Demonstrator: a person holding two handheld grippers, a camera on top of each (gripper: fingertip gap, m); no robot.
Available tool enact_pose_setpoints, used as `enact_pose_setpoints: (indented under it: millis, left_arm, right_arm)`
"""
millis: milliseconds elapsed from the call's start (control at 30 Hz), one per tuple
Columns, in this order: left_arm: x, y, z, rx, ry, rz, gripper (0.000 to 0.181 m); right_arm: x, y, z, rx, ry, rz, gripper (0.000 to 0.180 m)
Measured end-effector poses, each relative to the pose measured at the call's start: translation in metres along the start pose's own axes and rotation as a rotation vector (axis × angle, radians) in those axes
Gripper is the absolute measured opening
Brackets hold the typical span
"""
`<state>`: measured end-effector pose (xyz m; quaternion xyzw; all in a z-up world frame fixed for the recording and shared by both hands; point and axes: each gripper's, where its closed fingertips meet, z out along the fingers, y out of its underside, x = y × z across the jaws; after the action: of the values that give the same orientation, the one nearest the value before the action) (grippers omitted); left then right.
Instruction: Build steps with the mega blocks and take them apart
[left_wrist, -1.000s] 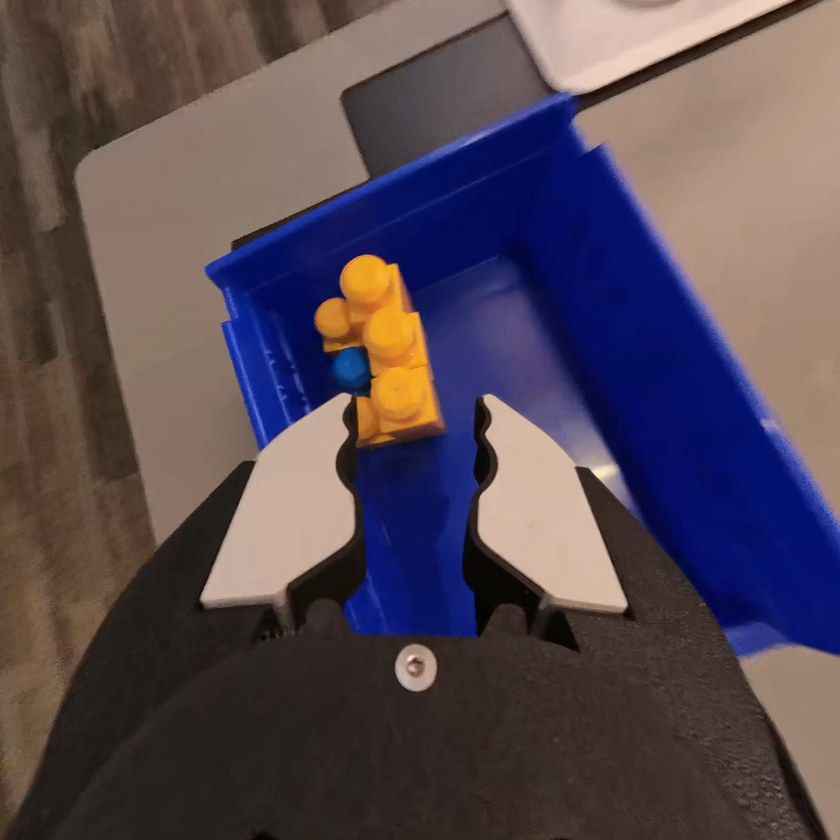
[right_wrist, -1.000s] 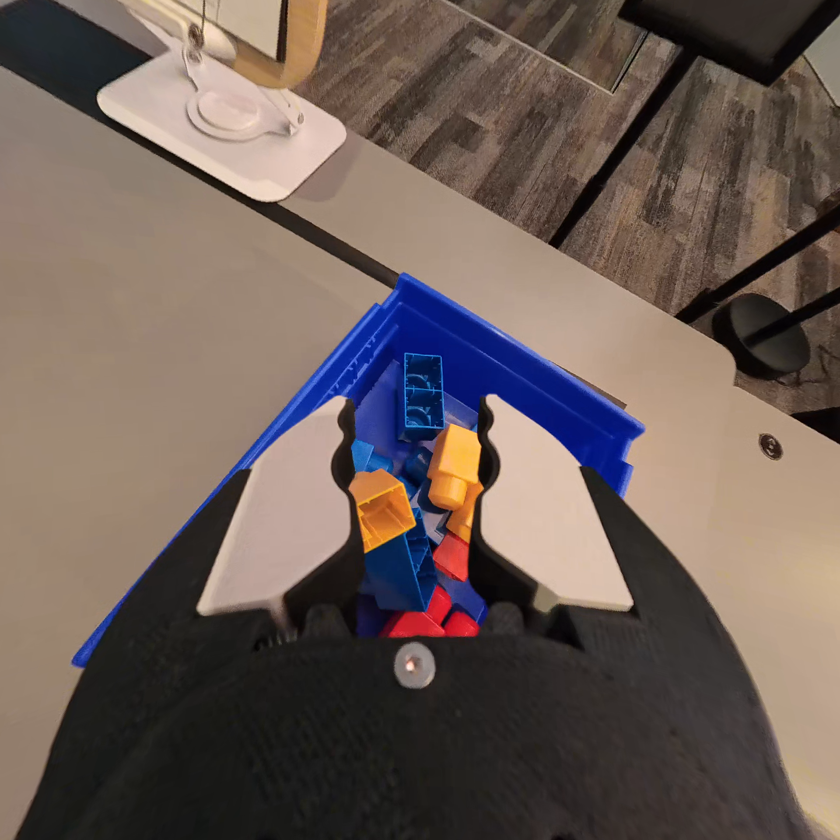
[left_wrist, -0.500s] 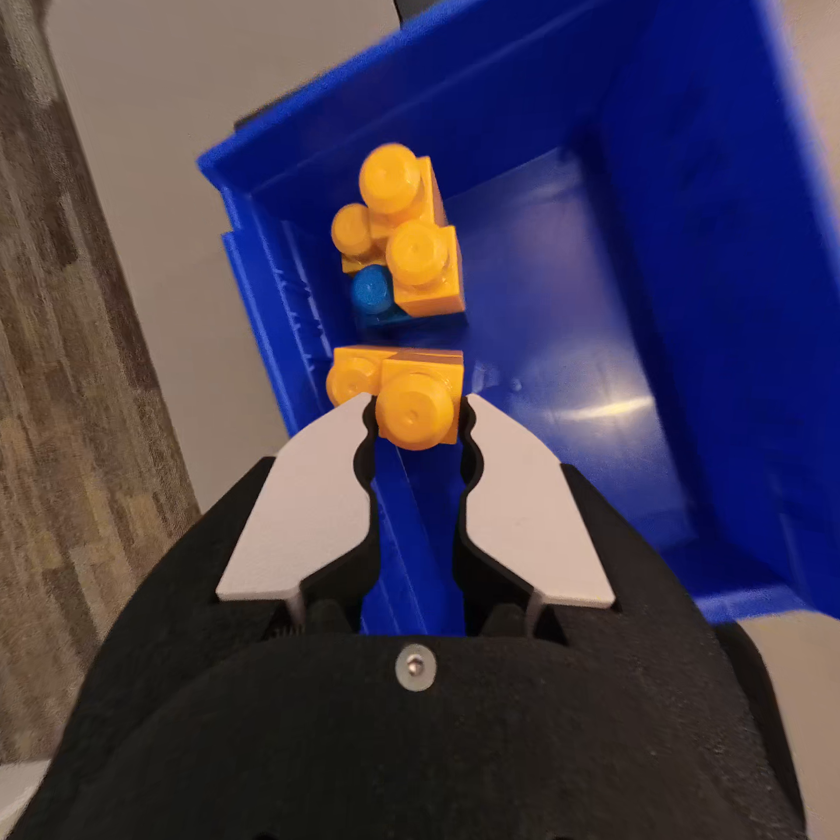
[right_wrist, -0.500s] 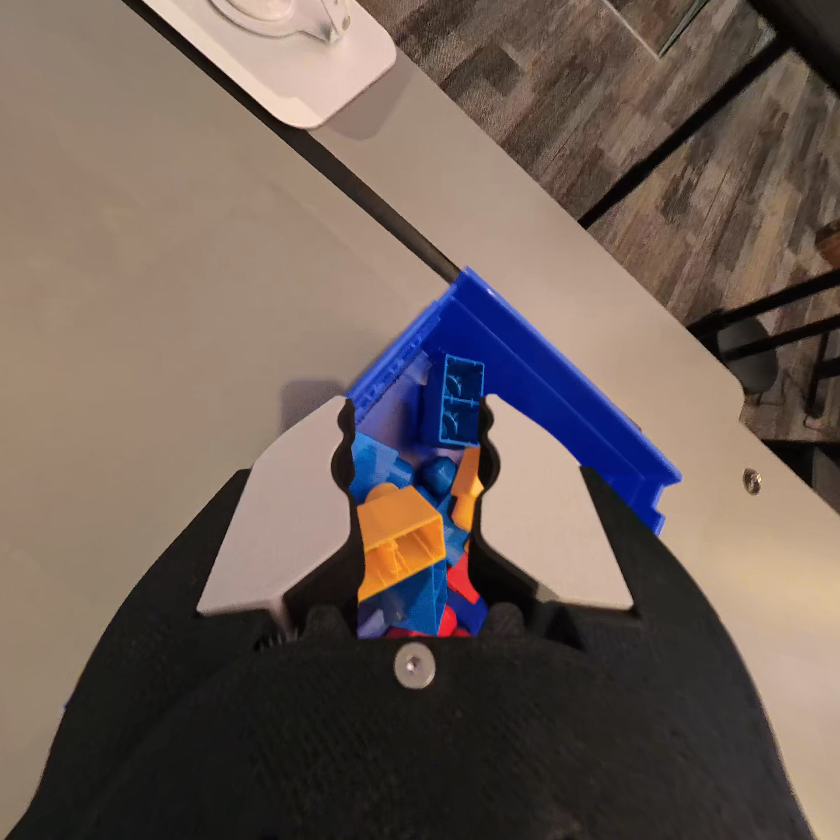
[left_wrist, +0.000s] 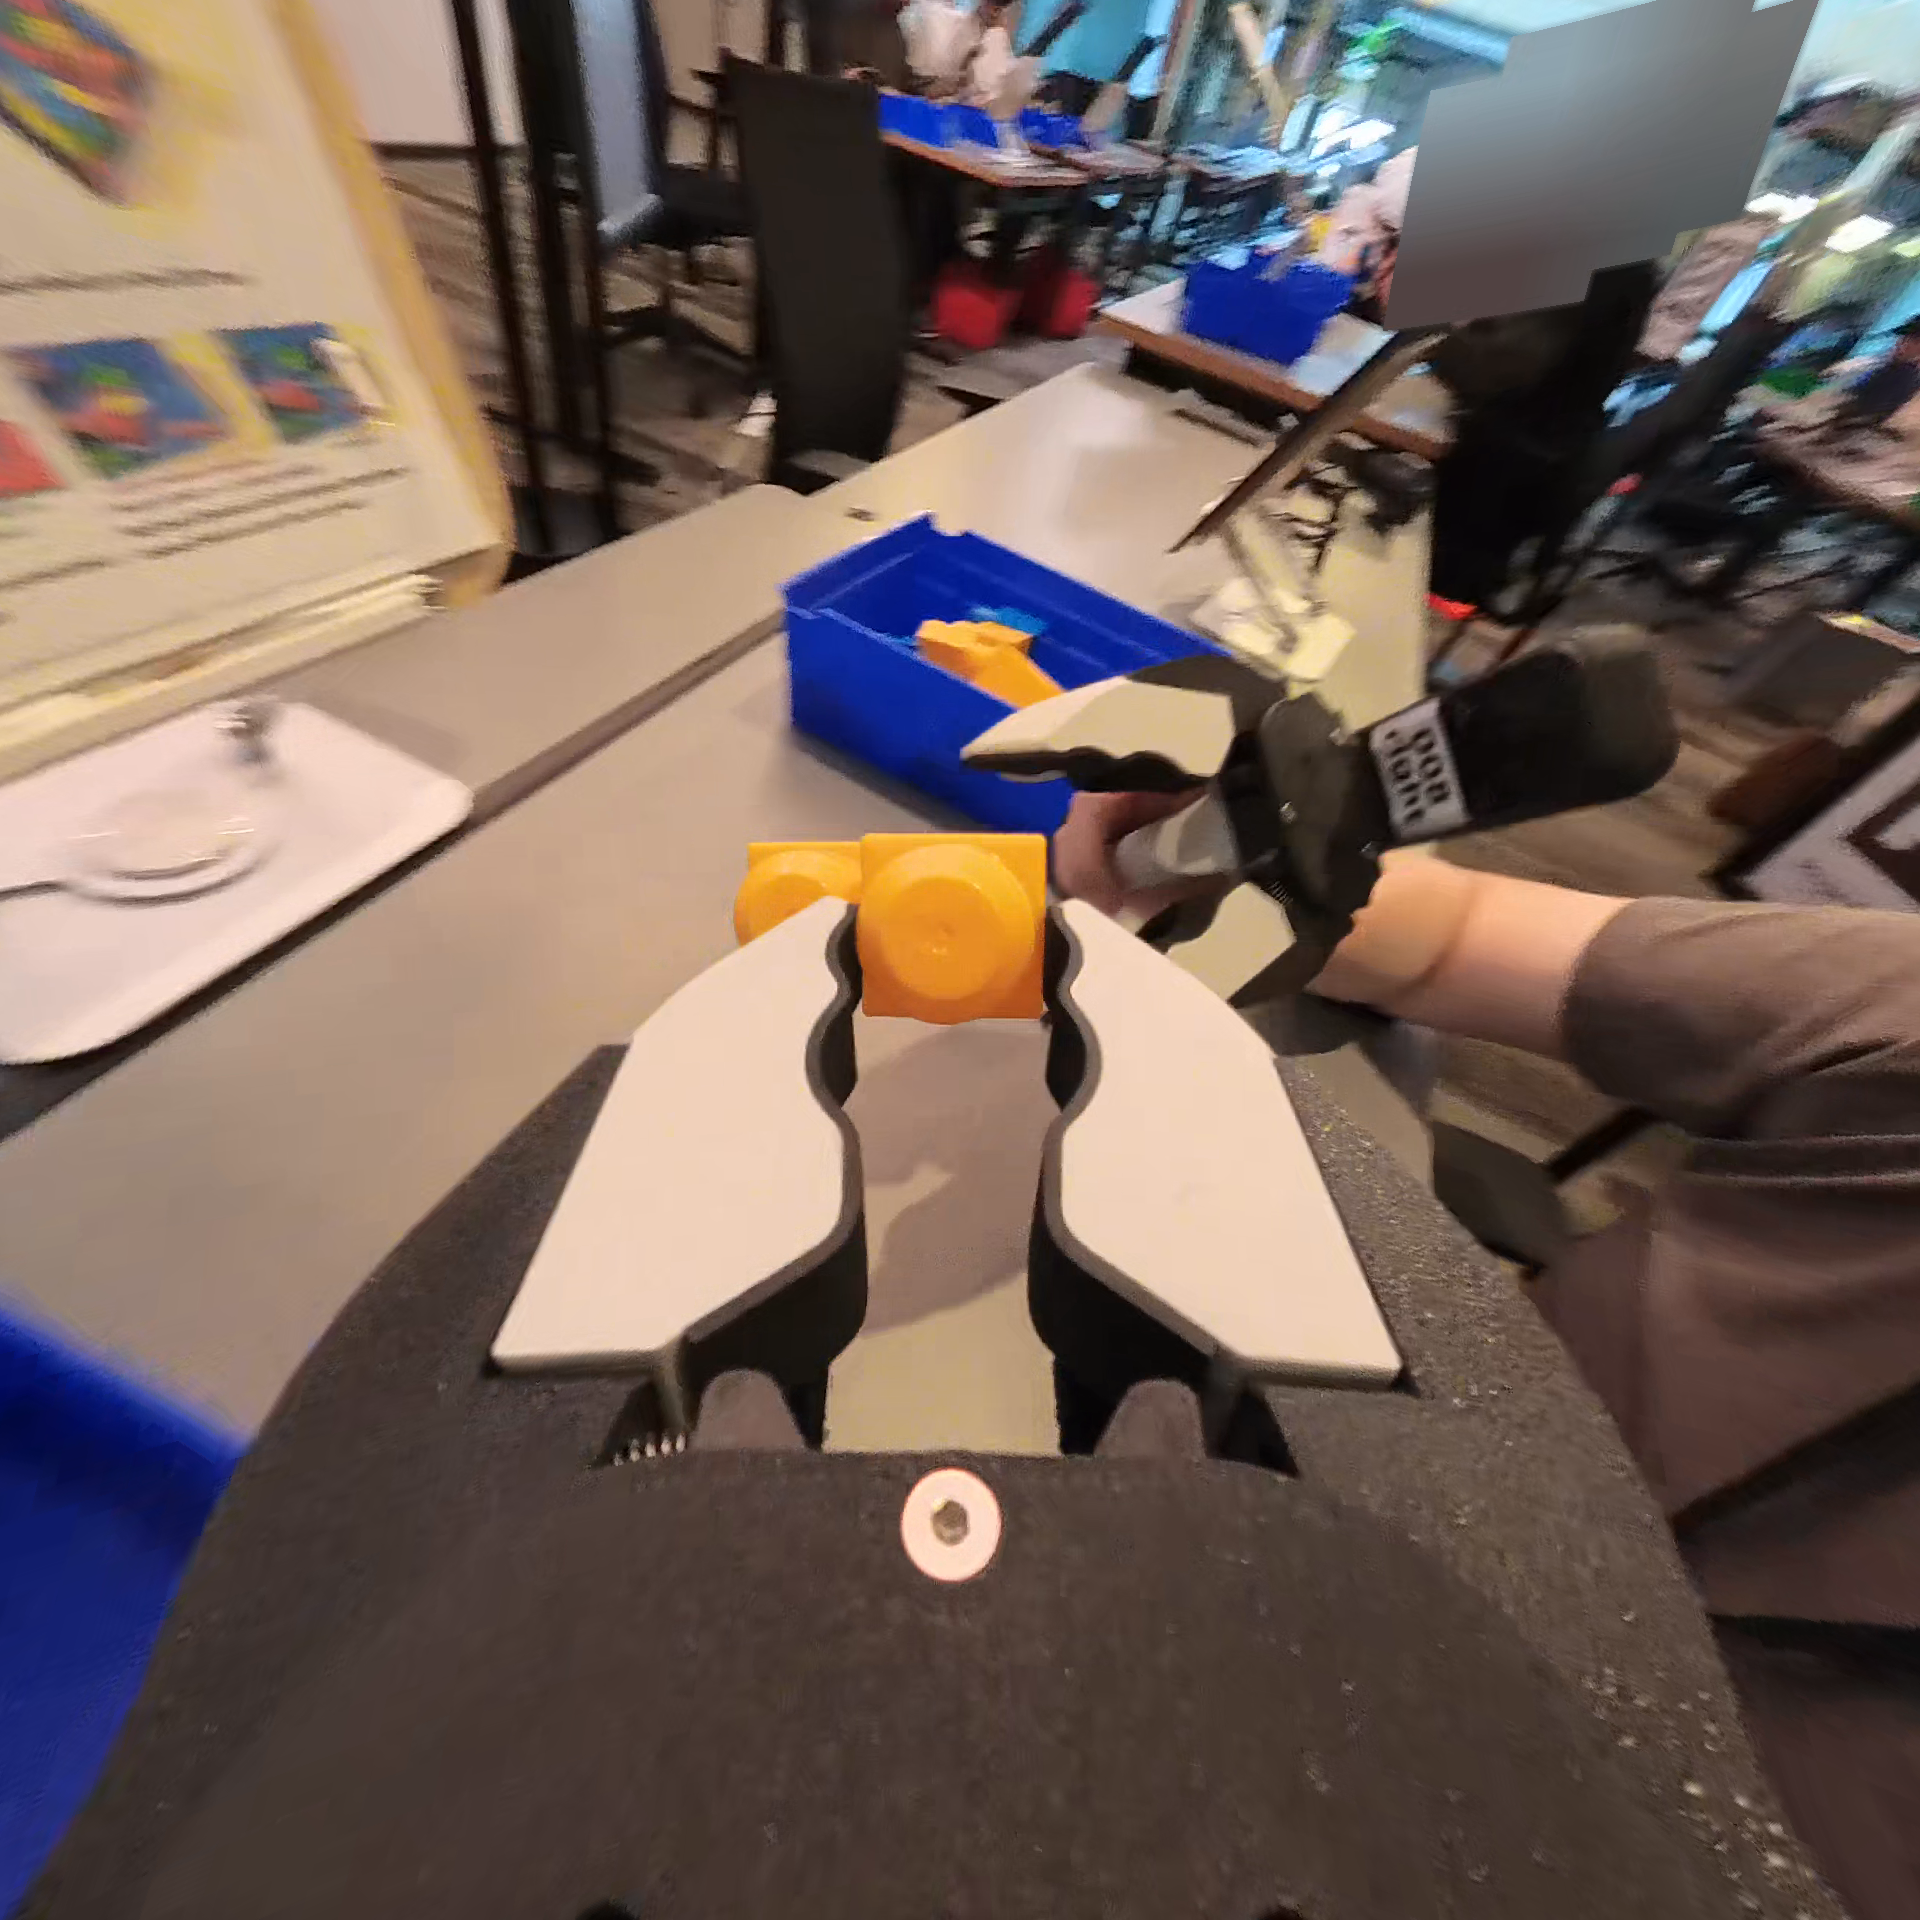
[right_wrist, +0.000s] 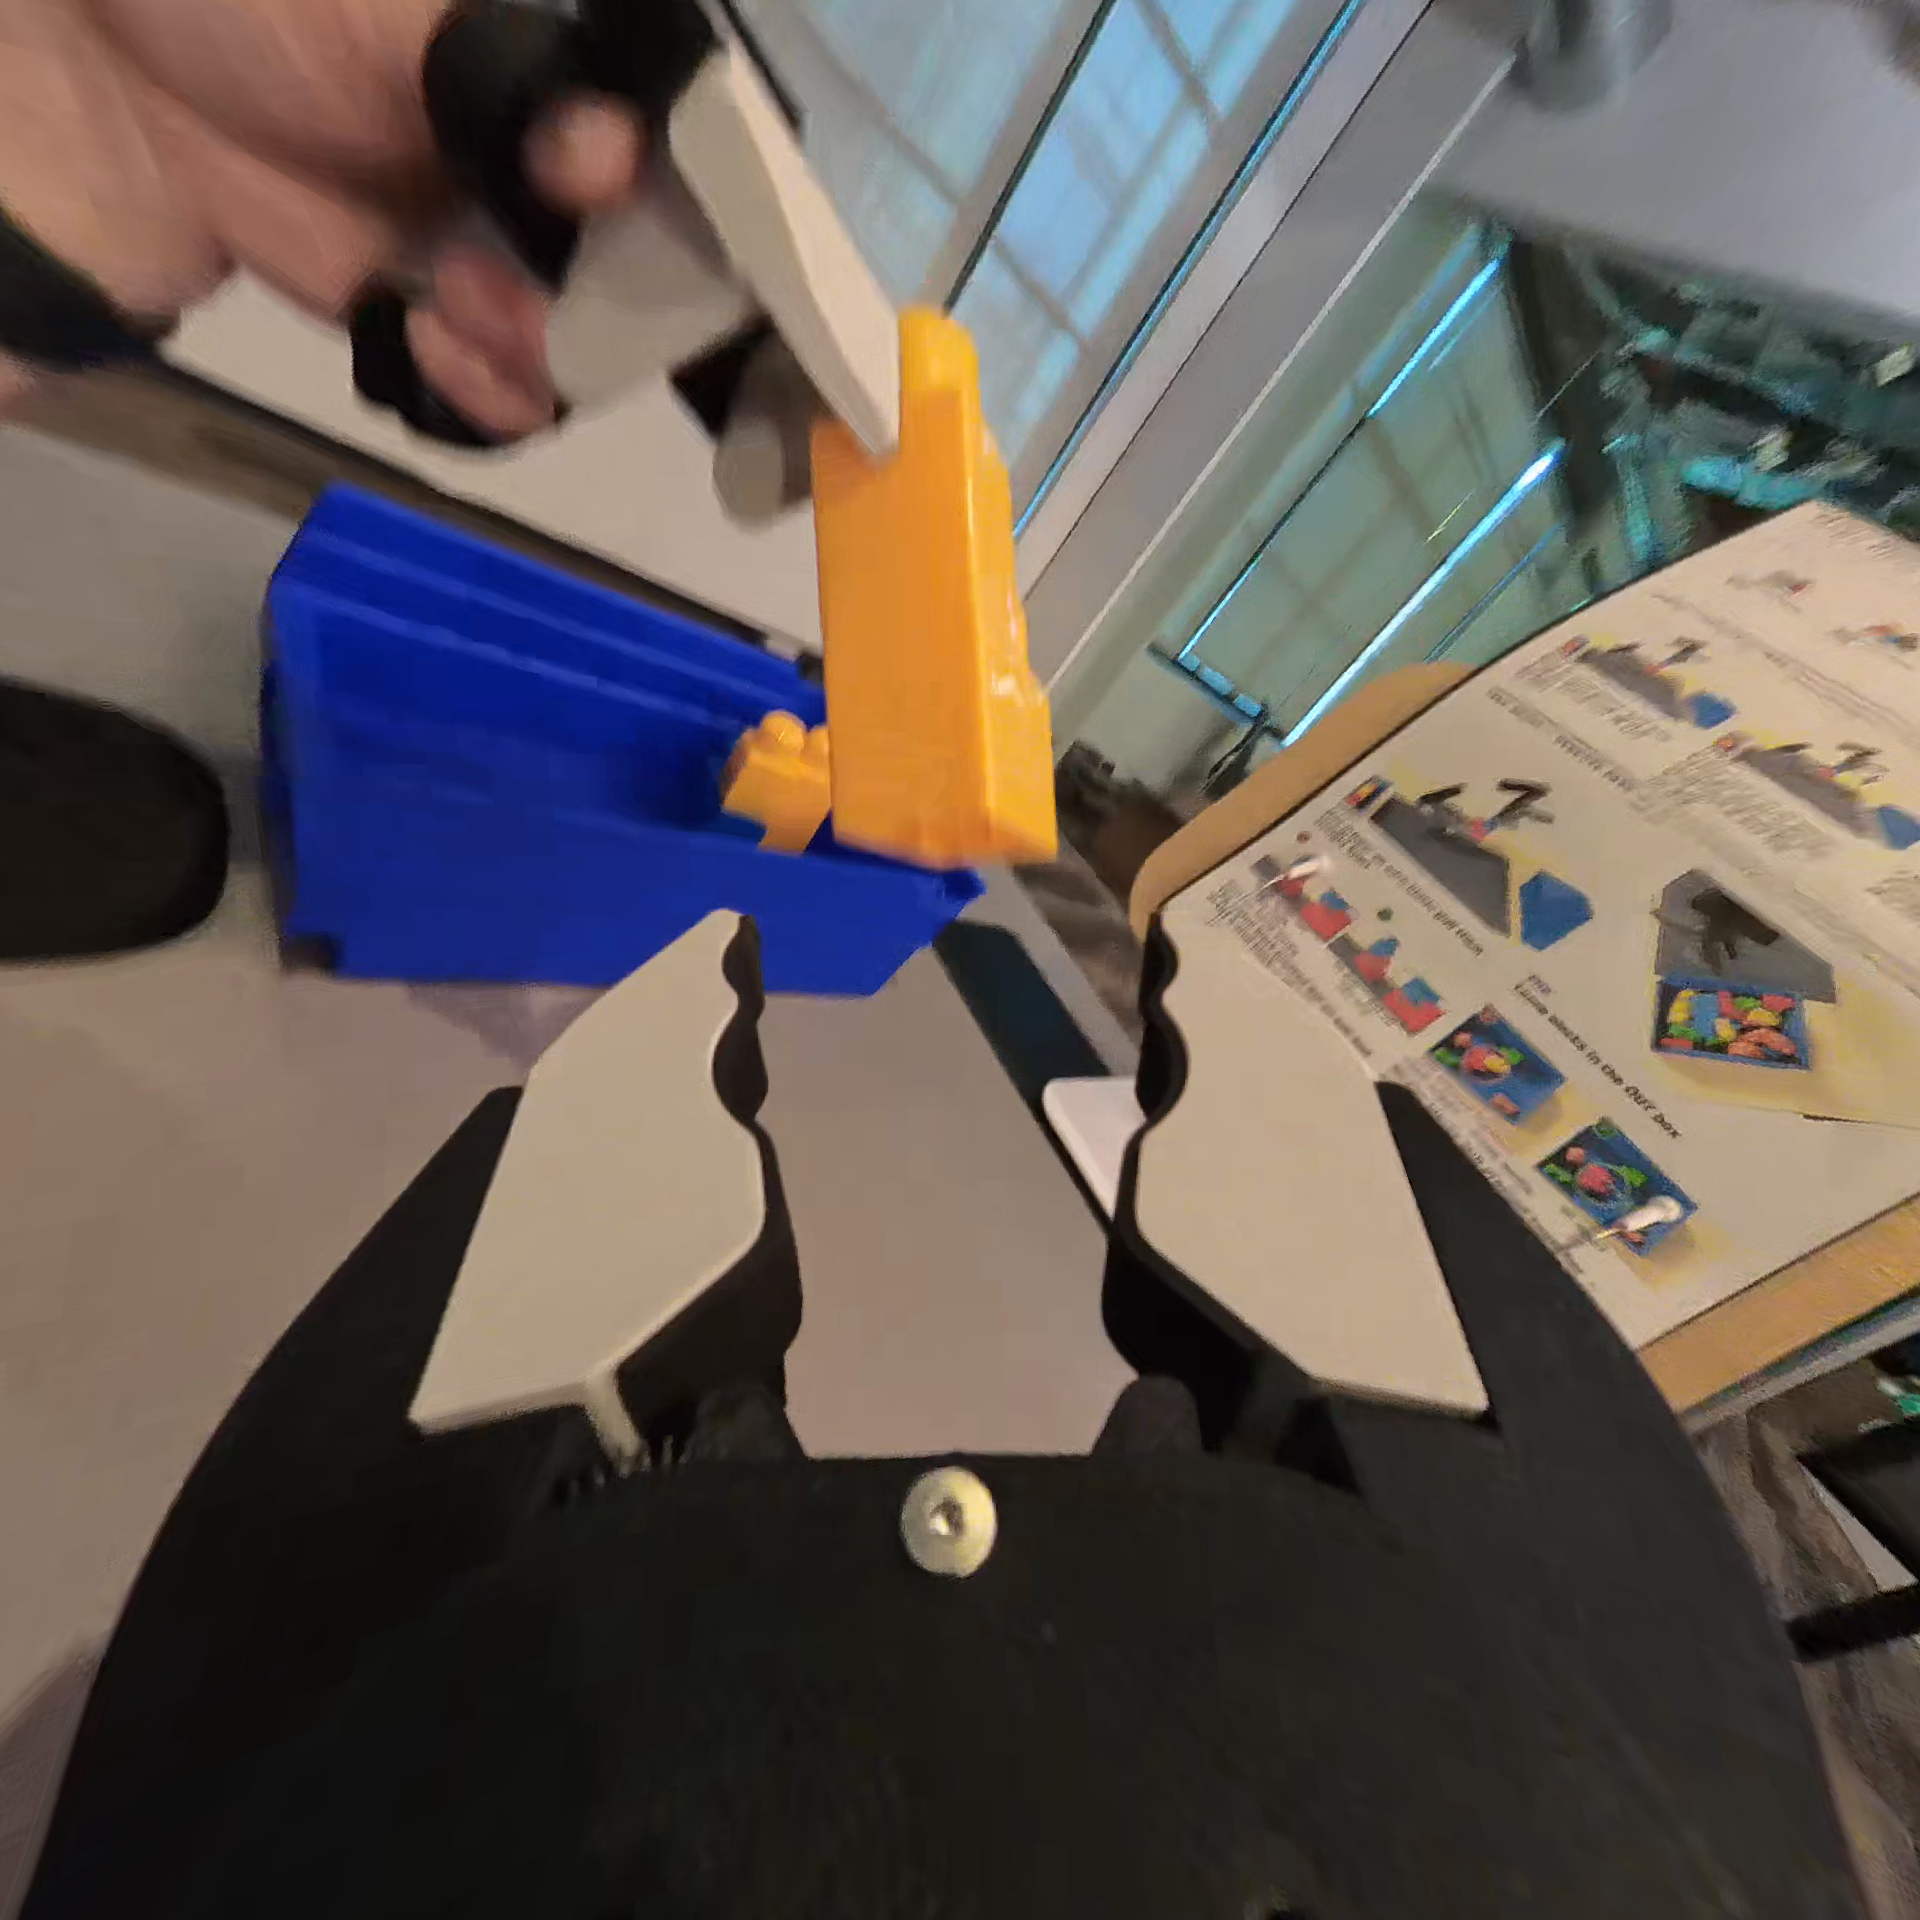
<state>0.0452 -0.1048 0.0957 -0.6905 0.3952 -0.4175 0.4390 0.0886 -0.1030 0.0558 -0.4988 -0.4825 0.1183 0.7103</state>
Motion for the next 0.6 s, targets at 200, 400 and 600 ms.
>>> enact_pose_setpoints:
  millis: [200, 400, 600]
  left_arm:
    - [0.031, -0.002, 0.035, 0.088, 0.256, -0.075, 0.034]
    - [0.018, -0.012, 0.026, 0.180, 0.014, 0.273, 0.075]
    - [0.045, 0.016, 0.049, 0.046, 0.133, 0.395, 0.066]
  right_arm:
    - [0.009, 0.003, -0.007, 0.036, 0.085, -0.146, 0.041]
    - [-0.002, -0.008, -0.015, 0.049, -0.334, 0.331, 0.039]
    - [-0.024, -0.014, -0.029, 0.022, -0.680, 0.576, 0.039]
